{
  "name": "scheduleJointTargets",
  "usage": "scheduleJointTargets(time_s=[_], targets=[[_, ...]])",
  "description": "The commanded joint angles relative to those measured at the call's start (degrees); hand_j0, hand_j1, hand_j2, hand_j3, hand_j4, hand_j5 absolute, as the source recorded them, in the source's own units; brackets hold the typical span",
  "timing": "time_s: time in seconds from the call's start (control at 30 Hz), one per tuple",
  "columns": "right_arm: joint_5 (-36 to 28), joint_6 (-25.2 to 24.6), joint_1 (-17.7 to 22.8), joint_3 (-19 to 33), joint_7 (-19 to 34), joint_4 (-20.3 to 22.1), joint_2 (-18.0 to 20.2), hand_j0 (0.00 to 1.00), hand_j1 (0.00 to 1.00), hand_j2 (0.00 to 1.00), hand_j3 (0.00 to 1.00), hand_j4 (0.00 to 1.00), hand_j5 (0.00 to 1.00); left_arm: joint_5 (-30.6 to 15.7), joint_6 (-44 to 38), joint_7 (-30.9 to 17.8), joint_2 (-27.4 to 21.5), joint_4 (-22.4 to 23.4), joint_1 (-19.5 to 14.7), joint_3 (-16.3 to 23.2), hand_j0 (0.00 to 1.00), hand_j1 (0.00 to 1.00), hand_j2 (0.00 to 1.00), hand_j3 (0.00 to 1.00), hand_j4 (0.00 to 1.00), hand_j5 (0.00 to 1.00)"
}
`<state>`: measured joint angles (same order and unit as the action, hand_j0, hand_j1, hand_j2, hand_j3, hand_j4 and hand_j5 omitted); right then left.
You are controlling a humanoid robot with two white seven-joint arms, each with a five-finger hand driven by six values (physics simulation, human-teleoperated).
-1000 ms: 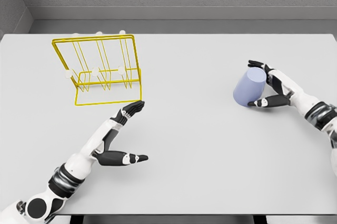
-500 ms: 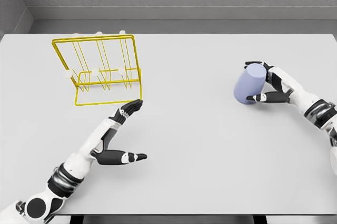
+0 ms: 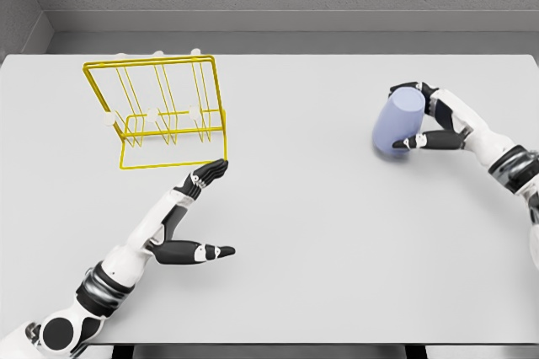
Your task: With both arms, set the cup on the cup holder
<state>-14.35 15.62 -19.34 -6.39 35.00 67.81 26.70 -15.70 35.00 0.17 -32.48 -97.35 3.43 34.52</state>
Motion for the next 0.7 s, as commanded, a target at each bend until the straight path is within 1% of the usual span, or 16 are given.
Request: scheduleJointTargets(time_s=[0.0, 0.07, 0.17, 0.2, 0.27, 0.37, 0.5, 0.57, 0.67], targets=[[-0.6, 0.3, 0.0, 0.1, 0.0, 2.9, 0.5, 0.67, 0.67, 0.67, 0.67, 0.67, 0.67, -0.1, 0.0, 0.0, 0.0, 0.0, 0.0, -0.1, 1.0, 1.0, 1.0, 1.0, 1.0, 1.0], [-0.5, 0.3, -0.4, -0.1, 0.0, 5.1, 0.4, 0.67, 0.67, 0.67, 0.67, 0.67, 0.67, -0.1, 0.0, 0.0, 0.1, 0.0, 0.0, -0.1, 1.0, 1.0, 1.0, 1.0, 1.0, 1.0], [-0.5, 0.4, -0.8, -0.1, 0.0, 6.1, -0.9, 0.66, 0.66, 0.66, 0.66, 0.66, 0.66, -0.1, 0.0, 0.0, 0.1, -0.1, 0.3, -0.1, 1.0, 1.0, 1.0, 1.0, 1.0, 1.0], [-0.5, 0.3, -0.7, -0.2, 0.0, 6.8, -2.4, 0.66, 0.66, 0.66, 0.66, 0.66, 0.66, -0.1, 0.0, 0.0, 0.1, -0.1, 0.4, -0.1, 1.0, 1.0, 1.0, 1.0, 1.0, 1.0], [-0.5, 0.4, -0.7, -0.2, 0.0, 7.8, -3.8, 0.66, 0.66, 0.66, 0.66, 0.66, 0.66, -0.1, 0.0, 0.0, 0.1, -0.1, 0.3, -0.1, 1.0, 1.0, 1.0, 1.0, 1.0, 1.0], [-0.5, 0.4, -0.7, -0.4, 0.0, 9.0, -4.1, 0.66, 0.66, 0.66, 0.66, 0.66, 0.66, -0.1, 0.0, 0.0, 0.1, -0.1, 0.3, -0.1, 1.0, 1.0, 1.0, 1.0, 1.0, 1.0], [-0.5, 0.5, -1.1, -4.4, 0.0, 9.5, -4.2, 0.66, 0.66, 0.66, 0.66, 0.66, 0.66, -0.1, 0.0, 0.0, 0.2, 0.0, 0.3, -0.2, 1.0, 1.0, 1.0, 1.0, 1.0, 1.0], [-0.5, 0.7, -1.0, -6.3, 0.0, 11.4, -4.2, 0.66, 0.66, 0.66, 0.66, 0.66, 0.66, -0.1, 0.0, 0.1, 0.2, 0.0, 0.2, -0.2, 1.0, 1.0, 1.0, 1.0, 1.0, 1.0], [-0.5, 1.7, -1.1, -9.4, 0.0, 12.3, -4.1, 0.66, 0.66, 0.66, 0.66, 0.66, 0.66, -0.1, 0.0, 0.1, 0.4, 0.0, 0.2, -0.2, 1.0, 1.0, 1.0, 1.0, 1.0, 1.0]])
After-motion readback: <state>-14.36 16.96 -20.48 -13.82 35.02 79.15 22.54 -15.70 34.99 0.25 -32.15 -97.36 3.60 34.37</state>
